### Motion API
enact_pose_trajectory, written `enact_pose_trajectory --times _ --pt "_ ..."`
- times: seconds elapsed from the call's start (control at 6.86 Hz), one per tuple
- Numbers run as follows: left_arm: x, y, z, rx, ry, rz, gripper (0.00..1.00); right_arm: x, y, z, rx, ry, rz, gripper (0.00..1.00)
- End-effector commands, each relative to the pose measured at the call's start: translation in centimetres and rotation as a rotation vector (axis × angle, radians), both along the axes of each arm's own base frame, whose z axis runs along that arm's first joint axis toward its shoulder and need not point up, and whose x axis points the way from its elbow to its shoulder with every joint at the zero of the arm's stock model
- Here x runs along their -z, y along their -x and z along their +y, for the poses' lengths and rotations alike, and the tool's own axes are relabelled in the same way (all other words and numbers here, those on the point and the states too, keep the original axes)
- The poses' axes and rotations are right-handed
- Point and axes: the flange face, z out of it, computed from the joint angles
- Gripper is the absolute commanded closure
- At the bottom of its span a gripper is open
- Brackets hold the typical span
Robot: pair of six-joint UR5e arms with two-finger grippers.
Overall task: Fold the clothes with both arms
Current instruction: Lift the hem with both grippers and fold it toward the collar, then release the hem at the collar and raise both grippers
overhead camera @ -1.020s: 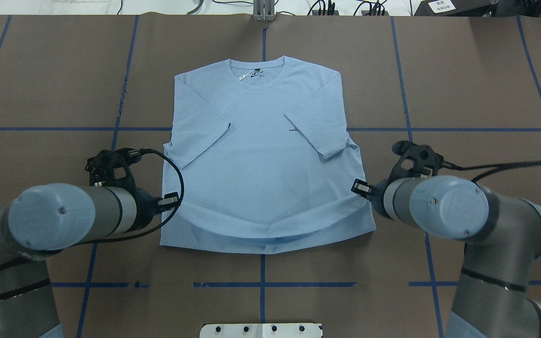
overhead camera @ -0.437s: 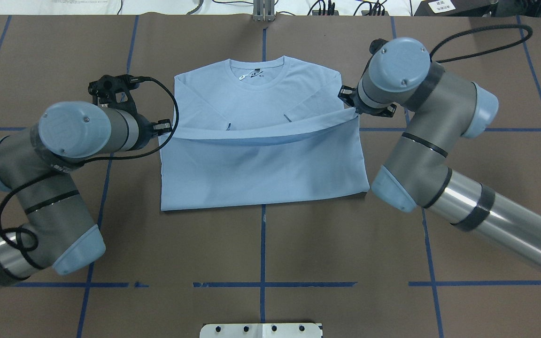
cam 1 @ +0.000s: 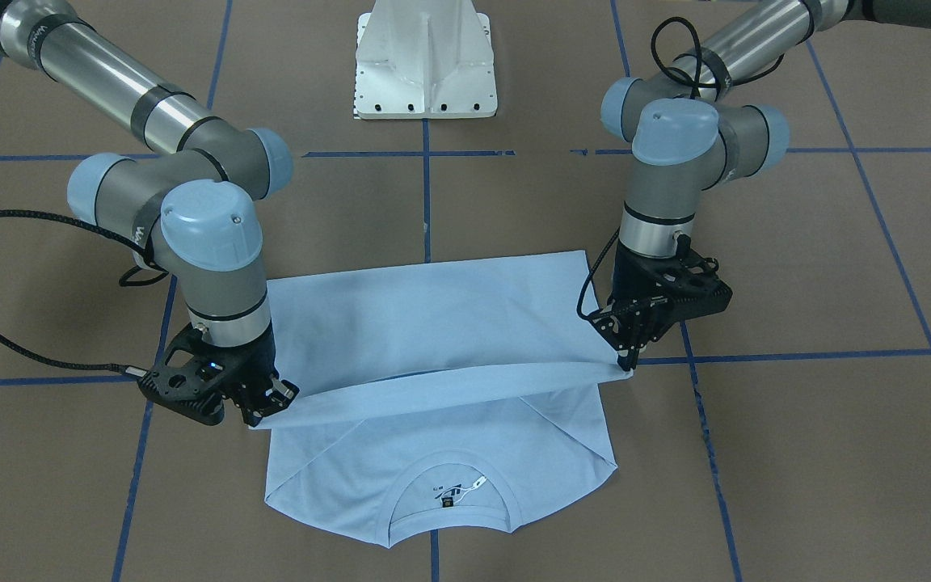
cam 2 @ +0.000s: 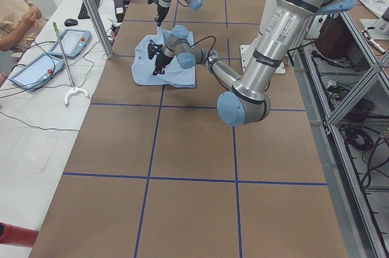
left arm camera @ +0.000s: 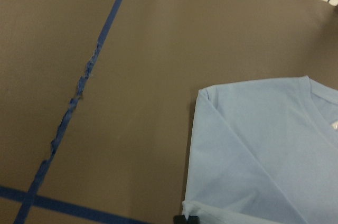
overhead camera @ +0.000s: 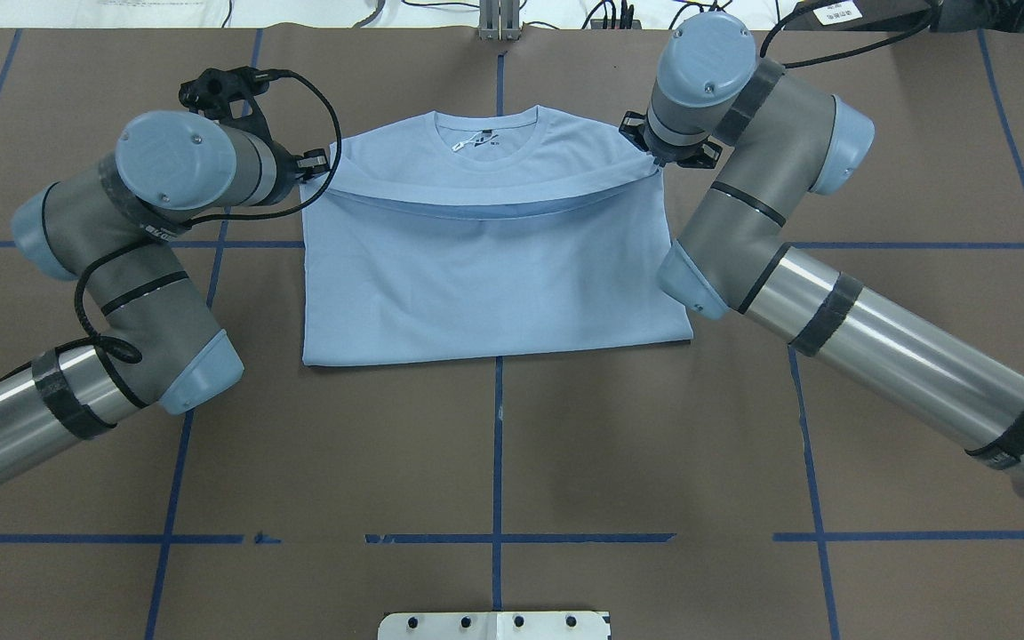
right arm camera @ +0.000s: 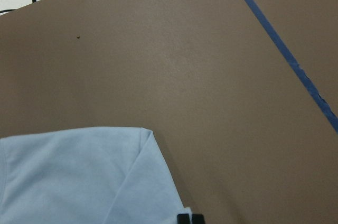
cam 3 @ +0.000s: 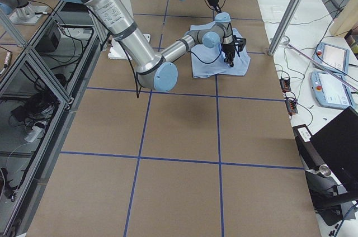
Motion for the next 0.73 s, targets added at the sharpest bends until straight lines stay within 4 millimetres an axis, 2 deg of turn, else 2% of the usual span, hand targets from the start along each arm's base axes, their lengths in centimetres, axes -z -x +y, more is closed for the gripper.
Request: enact_pose_trajectory --times 0.0,0.15,0.29,0.44,0.58 --pt "-1.1 -1.7 -3.4 0.051 -0.033 -0.008 1.00 0.4 1.5 -2.8 -0.008 0.004 0.004 1.00" --pt "-2.0 -2.1 -5.1 0.060 -0.031 -0.021 1.00 0.4 1.5 -3.3 -0.013 0.008 0.011 1.00" --pt "-3.1 -1.8 -6.0 0.051 -0.059 -0.033 1.00 -1.1 1.6 -4.0 -0.014 0.006 0.014 1.00" --pt "-3.6 -1.9 -6.5 0.068 -0.071 -0.040 1.00 -2.2 2.0 -4.5 -0.016 -0.013 -0.005 1.00" --pt "-3.6 -2.6 -7.3 0.074 -0.066 -0.052 1.00 -2.3 2.0 -4.6 -0.018 -0.011 -0.003 1.00"
